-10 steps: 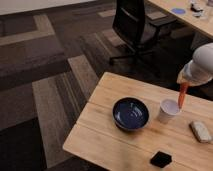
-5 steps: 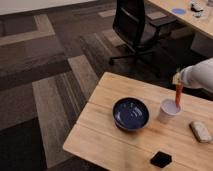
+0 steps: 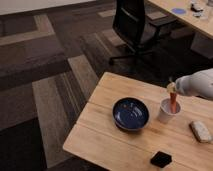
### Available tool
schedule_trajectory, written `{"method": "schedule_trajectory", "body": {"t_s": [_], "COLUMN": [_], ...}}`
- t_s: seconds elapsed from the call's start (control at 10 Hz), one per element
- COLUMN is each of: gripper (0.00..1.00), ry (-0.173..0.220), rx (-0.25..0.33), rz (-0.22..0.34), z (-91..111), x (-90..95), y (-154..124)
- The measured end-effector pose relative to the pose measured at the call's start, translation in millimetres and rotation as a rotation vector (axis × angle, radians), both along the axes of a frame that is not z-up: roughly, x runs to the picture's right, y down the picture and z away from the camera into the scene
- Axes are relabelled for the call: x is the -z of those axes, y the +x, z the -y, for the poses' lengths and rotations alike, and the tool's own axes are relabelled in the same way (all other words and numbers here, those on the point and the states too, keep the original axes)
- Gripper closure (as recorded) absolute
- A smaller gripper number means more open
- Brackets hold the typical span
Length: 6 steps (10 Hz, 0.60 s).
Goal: Place the pepper in the ceramic cup
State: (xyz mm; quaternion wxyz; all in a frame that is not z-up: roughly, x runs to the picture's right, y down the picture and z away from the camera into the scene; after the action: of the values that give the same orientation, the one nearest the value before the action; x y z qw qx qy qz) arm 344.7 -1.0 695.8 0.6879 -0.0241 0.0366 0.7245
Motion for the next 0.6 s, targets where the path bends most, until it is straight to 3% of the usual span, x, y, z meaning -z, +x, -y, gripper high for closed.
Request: {"method": "schedule_trajectory", "body": {"t_s": [0.2, 0.4, 0.5, 0.6], "gripper": [0.66, 0.26, 0.20, 0.20], "ry": [0.000, 0.000, 0.000, 0.000], "rx": [0.000, 0.000, 0.000, -0.001], "rz": [0.000, -0.002, -0.002, -0.002], "z": [0.1, -0.4, -0.3, -0.4], "x": [0.0, 0.2, 0.3, 0.3], "y": [0.2, 1.1, 1.3, 1.4]}}
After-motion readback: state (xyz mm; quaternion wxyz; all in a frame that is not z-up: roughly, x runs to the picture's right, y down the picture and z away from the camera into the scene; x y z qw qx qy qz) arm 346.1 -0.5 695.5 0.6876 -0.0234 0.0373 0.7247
